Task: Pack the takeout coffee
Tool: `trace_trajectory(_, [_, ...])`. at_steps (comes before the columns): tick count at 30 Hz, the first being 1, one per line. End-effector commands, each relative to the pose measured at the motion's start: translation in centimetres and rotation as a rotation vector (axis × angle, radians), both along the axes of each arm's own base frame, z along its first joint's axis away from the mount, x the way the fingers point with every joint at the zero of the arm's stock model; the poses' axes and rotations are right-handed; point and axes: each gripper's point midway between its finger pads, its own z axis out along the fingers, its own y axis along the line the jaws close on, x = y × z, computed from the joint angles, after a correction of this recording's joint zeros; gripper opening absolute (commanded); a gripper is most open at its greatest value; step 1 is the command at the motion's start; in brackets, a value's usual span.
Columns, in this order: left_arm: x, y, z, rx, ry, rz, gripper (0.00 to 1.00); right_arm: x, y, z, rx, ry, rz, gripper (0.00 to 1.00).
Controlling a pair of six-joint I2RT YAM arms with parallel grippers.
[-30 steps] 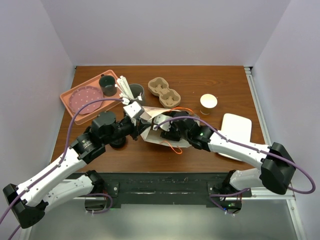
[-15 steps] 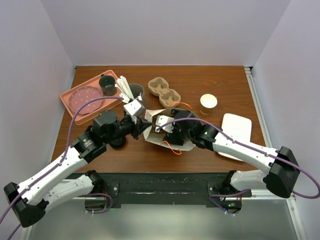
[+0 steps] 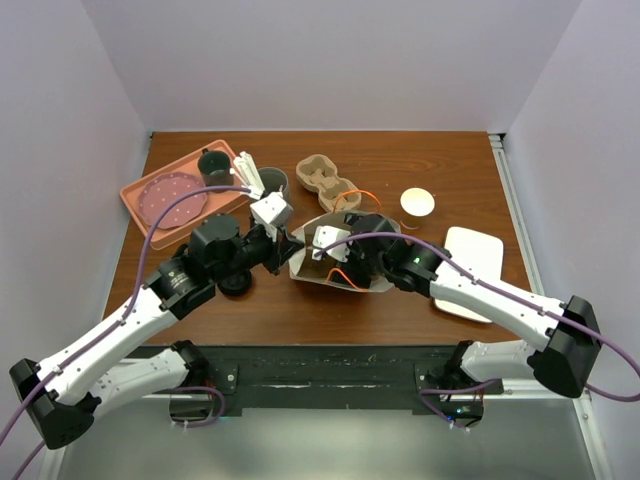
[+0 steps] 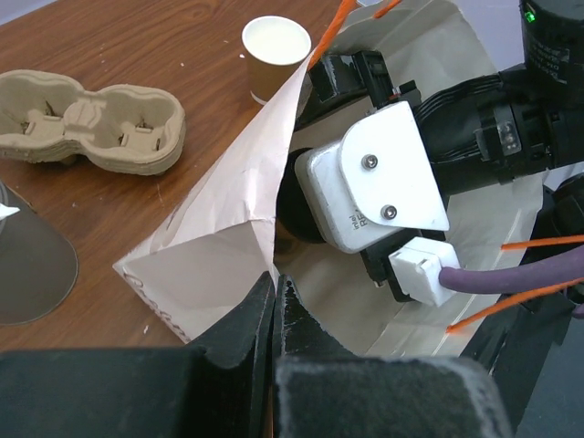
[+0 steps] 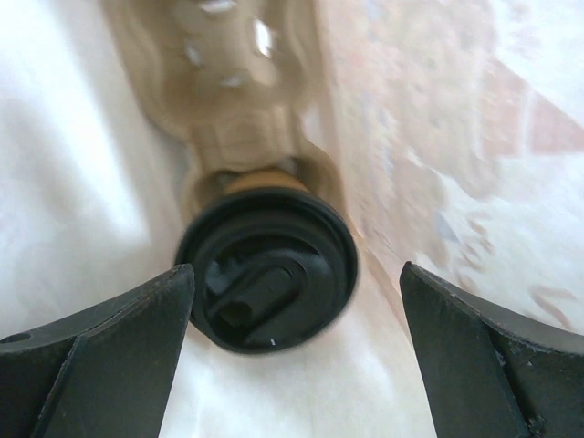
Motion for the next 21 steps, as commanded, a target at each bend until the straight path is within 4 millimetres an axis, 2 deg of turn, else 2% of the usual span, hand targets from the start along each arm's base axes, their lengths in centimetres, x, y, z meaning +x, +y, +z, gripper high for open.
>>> trace_trajectory(1, [0.5, -0.2, 2.8, -0.046, -0.027, 0.015, 0.0, 0.6, -0.5, 3.4, 0.03, -0.061, -0.02, 0.99])
trace_trajectory(11, [0.5, -0.2, 2.4, -0.047, 0.032, 0.039, 0.04, 0.3, -1.4, 4.9, 0.033, -0.063, -0.042, 0.99])
trace_trajectory(16, [0.7, -0.3, 2.0, -0.049, 0.064, 0.056, 0.06, 0.5, -1.2, 6.6, 0.083, -0.076, -0.061, 0.99])
trace_trajectory(21, [0.8, -0.3, 2.0, -0.063, 0.091, 0.077, 0.1, 0.4, -0.4, 9.6, 0.199, -0.091, -0.079, 0.99])
